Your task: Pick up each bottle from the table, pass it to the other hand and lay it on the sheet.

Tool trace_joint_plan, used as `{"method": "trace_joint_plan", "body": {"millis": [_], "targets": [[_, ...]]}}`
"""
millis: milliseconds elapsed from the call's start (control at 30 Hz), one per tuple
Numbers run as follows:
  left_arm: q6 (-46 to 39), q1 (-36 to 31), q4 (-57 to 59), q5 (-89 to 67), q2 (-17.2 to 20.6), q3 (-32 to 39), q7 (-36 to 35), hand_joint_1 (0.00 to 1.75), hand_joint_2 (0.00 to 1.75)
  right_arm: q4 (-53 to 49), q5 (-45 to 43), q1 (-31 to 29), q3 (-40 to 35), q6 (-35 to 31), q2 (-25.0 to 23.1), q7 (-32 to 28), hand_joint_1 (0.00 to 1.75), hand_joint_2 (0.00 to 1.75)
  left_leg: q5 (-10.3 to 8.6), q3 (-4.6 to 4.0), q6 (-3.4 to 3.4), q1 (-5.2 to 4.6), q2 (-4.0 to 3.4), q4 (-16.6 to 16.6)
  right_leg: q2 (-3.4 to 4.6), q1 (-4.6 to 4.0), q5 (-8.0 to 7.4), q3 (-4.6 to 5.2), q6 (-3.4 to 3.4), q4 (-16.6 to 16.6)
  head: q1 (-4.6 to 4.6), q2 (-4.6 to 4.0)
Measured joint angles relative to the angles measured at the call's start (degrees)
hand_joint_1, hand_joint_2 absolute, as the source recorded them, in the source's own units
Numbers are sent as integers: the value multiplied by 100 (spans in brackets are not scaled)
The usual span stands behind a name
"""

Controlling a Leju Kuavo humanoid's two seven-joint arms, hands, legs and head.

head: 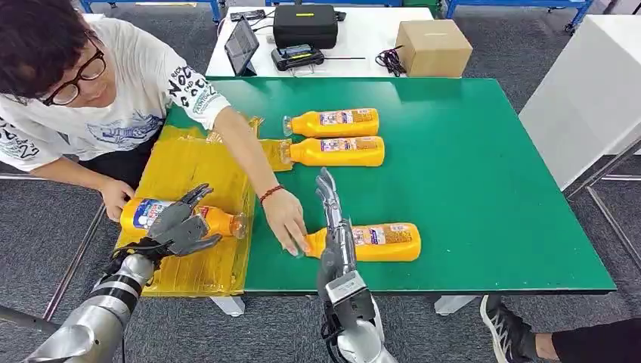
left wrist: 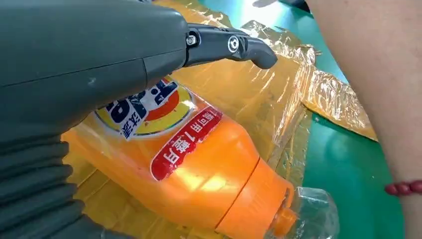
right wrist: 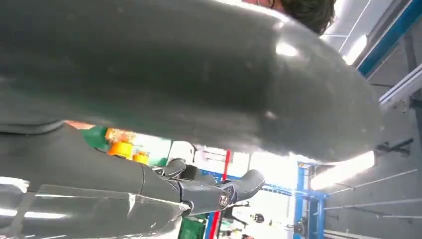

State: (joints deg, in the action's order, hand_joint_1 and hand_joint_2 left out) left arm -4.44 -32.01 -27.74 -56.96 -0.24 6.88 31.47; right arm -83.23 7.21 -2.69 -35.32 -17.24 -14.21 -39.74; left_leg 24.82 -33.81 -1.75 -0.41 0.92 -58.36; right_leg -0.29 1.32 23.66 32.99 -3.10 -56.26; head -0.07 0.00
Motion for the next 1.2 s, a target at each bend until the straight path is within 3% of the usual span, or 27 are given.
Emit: {"method": "trace_joint_plan", "body": {"millis": [267, 333, 400, 433, 533, 567, 700, 833, 867, 1033, 1200], "targets": [[708, 203, -236, 1139, -24, 94, 542, 0, 0, 114, -2, -17, 4, 63, -11, 0, 0, 0, 0, 3, 1, 1, 0, 0, 0, 0, 1, -1, 0, -1, 0, 0], [313, 276, -372, 1436, -70, 125, 628, 0, 0, 142, -2, -22, 4, 61, -11, -2, 0, 0, -1, 1, 1, 1, -1, 0, 0, 0, 1, 2, 0, 0, 0, 0], [-748, 417, -538, 1645, -179, 136, 725, 0, 0, 160, -2, -27, 4, 9, -13, -2, 0, 0, -2, -15, 0, 1, -4, -1, 2, -1, -3, 22, -1, 0, 2, 0], [-1421, 496, -643, 1698, -236, 138, 737, 0, 0, 170, 4, -30, 4, -22, -15, -2, 0, 175, -9, -28, -1, 1, -7, -2, 3, -1, -12, 36, 8, 0, 0, 0], [-3130, 680, -1284, 2227, -437, 72, 747, 0, 0, 234, 181, -57, -17, -207, -15, 59, 0, 175, -19, -68, -5, 1, -10, -4, 3, -1, -22, 74, 5, -1, 2, 0], [-3341, 716, -1459, 2436, -477, 28, 747, 0, 0, 254, 267, -69, -33, -271, -15, 105, 0, 175, -19, -72, -5, 1, -10, -5, 3, -1, -23, 76, 4, -2, 0, 0], [-3563, 899, -2355, 3200, -656, 4, 747, 0, 0, 323, 1234, -119, -105, -636, 2, 696, 0, 175, -19, -88, -5, 2, -7, -5, 2, -2, -22, 91, 4, -2, 2, 0], [-3574, 1215, -3343, 3482, -791, 7, 747, 0, 0, 396, 2515, -150, -105, -754, 63, 1679, 0, 175, -17, -102, -4, 2, -13, -5, 5, -3, -20, 106, 4, -2, 0, 0], [-3574, 1293, -3566, 3605, -815, 7, 747, 0, 175, 404, 2844, -160, -103, -758, 102, 1926, 0, 175, -17, -107, -4, 2, -13, -5, 5, -3, -20, 110, 4, -1, 0, 0], [-3543, 1875, -4591, 4235, -898, 11, 747, 0, 175, 371, 4011, -150, 64, -467, 527, 2901, 0, 175, -13, -112, -5, 0, -8, -5, 3, -1, -18, 117, 4, 5, 2, 0], [-3395, 2368, -4763, 4413, -931, 11, 747, 0, 175, 282, 4737, -8, 373, -35, 1022, 3710, 0, 175, -11, -114, -6, -3, -12, -5, 5, 0, -19, 119, 4, 8, 0, 0]]}}
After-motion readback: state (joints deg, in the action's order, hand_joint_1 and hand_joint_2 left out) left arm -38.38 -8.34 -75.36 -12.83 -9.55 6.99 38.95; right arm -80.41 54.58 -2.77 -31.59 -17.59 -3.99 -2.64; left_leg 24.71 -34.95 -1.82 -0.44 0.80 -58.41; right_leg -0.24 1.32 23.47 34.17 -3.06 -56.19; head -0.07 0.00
